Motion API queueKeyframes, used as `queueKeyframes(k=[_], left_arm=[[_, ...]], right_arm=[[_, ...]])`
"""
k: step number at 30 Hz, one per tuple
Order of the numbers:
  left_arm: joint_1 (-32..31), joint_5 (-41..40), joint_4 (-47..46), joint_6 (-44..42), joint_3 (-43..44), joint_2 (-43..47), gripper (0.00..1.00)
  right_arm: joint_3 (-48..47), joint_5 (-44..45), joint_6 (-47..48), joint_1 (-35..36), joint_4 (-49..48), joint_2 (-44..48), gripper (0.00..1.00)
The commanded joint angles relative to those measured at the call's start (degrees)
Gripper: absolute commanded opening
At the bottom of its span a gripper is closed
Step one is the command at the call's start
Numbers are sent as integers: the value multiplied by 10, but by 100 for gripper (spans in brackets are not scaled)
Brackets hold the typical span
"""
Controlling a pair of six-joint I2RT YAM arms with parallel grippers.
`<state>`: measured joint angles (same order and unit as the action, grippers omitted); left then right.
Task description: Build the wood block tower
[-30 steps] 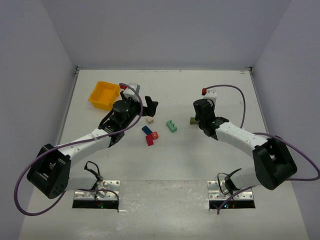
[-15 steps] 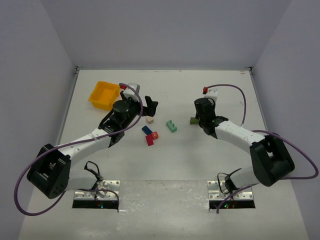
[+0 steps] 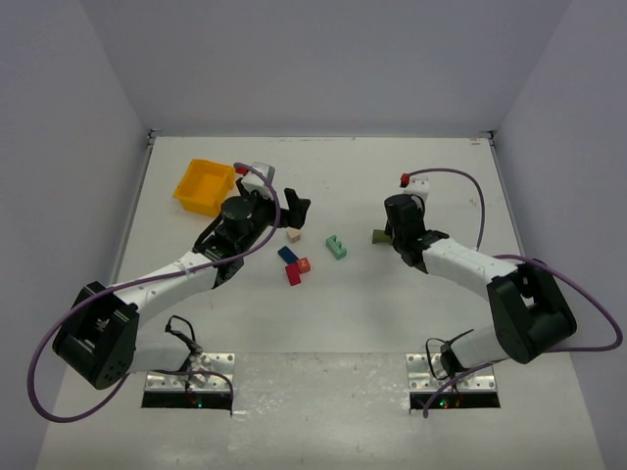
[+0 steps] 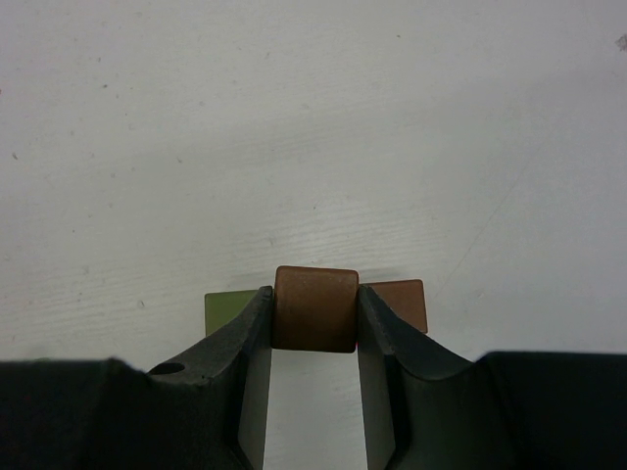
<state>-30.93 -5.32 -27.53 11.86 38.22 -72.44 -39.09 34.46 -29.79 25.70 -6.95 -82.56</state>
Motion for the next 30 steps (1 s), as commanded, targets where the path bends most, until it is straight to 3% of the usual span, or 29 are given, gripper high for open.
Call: queueKeyframes(k=[1,30], left_arm=[[4,14,-34,-5,3,1,100],[3,39,-41,-11,1,-4,100]], right_arm=[[10,-3,2,-4,-43,-3,0],[39,-17,38,-5,-98,1,1]])
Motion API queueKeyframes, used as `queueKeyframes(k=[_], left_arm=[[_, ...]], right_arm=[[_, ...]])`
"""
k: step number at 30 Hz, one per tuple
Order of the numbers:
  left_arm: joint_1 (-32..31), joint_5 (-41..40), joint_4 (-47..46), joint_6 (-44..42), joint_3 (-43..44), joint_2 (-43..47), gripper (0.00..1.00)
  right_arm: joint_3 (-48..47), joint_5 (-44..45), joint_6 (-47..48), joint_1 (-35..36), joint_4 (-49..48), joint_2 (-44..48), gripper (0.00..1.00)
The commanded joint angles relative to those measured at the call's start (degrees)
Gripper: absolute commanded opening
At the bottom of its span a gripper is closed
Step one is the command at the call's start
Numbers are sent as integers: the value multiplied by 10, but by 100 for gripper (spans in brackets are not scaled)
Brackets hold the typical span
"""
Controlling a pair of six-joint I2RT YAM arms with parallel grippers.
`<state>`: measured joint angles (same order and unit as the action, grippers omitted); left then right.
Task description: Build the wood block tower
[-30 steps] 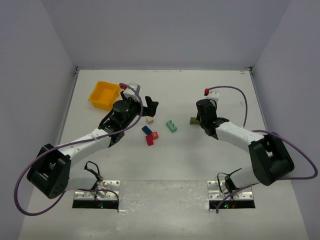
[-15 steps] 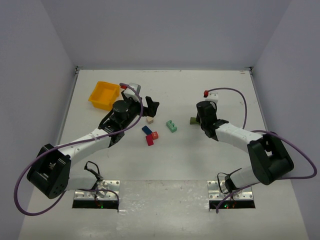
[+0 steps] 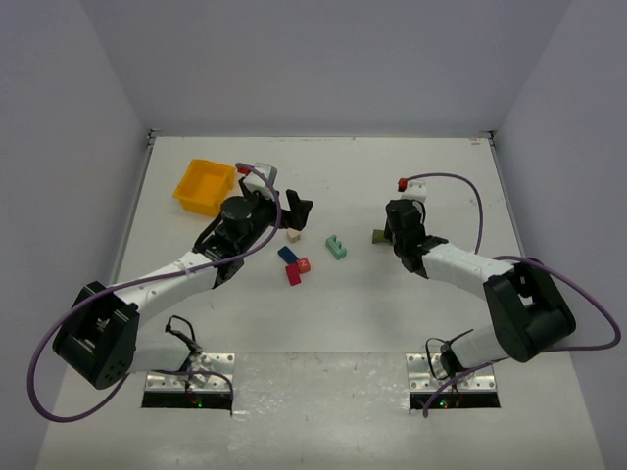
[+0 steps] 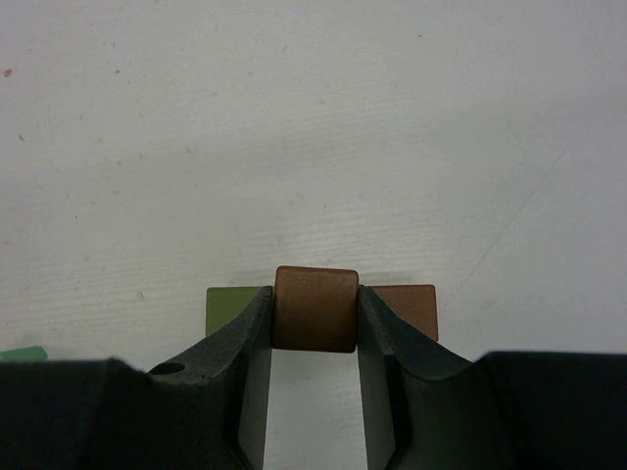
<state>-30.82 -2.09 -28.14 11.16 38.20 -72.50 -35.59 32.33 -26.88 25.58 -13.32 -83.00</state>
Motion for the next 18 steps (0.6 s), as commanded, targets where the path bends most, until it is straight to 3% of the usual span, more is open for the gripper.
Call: queueKeyframes(k=[1,18], left_arm=[[2,7,-35,-4,1,-4,100],[2,7,-34,-4,4,-7,100]], right_arm=[[4,5,10,-4,-35,5,1],[19,-1,11,-4,-50,6,3]])
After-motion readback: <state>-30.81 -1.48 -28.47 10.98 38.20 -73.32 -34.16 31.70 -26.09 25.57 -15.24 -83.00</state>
